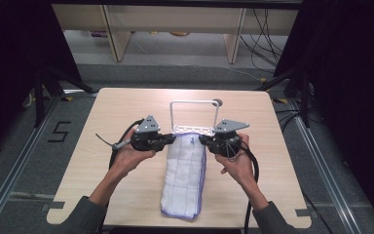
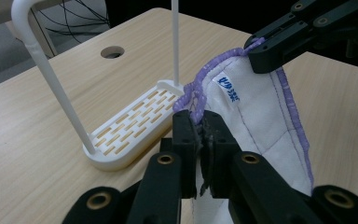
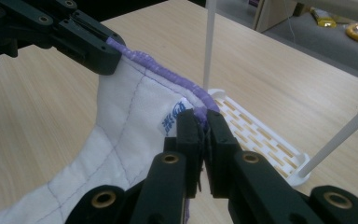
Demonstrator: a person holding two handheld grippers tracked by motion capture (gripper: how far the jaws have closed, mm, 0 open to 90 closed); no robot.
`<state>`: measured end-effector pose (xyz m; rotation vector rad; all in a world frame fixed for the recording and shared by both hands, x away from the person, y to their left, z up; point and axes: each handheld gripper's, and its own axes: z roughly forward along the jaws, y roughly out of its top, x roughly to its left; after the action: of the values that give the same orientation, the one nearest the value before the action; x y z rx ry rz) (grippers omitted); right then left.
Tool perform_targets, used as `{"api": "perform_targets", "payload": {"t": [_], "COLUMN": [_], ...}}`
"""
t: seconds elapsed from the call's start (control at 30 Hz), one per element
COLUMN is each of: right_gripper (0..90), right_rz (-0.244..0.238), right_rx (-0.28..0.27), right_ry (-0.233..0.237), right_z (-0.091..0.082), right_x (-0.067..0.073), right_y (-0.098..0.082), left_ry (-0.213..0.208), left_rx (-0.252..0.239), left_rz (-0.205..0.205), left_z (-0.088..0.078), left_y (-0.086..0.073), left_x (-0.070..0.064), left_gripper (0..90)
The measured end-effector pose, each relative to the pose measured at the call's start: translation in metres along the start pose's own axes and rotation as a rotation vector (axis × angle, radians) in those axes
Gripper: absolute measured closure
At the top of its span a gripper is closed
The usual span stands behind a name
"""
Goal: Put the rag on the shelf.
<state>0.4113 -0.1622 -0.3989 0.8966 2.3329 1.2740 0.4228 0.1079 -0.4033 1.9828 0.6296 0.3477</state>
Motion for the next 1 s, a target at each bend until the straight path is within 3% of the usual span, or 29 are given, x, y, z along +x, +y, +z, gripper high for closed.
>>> {"api": "perform_targets", "payload": {"t": [0.07,0.2,0.33,0.63,0.73,0.8,1.0], "right_gripper": [86.3,86.3,86.3,86.4,86.4,86.4,86.5], "right_rz": [-0.016,0.01,-0.024,-0.025,-0.017,-0.039,-0.015], "right_rx": [-0.019,-0.026,-0.046,-0.078,-0.084,-0.099,-0.112], "right_ry": [-0.003,0.004,-0.019,-0.031,-0.036,-0.044,-0.05], "right_z": [-0.002,-0.007,-0.012,-0.021,-0.026,-0.027,-0.034], "right_x": [-0.001,-0.002,-0.005,-0.013,-0.014,-0.017,-0.024], "right_y": [0.002,0.008,0.018,0.04,0.049,0.055,0.072], "left_ry": [-0.005,-0.002,0.008,0.011,0.024,0.032,0.052], "left_rx": [-0.009,-0.021,-0.025,-0.038,-0.045,-0.045,-0.045], "left_rz": [0.001,-0.008,0.003,0.003,0.009,0.014,0.0], "left_z": [-0.001,-0.003,-0.006,-0.014,-0.016,-0.018,-0.018], "left_y": [0.003,0.012,0.023,0.048,0.058,0.066,0.088], "left_x": [-0.001,-0.002,-0.003,0.002,0.005,0.008,0.019], "left_gripper": [84.3,84.2,84.2,84.4,84.5,84.5,84.6]}}
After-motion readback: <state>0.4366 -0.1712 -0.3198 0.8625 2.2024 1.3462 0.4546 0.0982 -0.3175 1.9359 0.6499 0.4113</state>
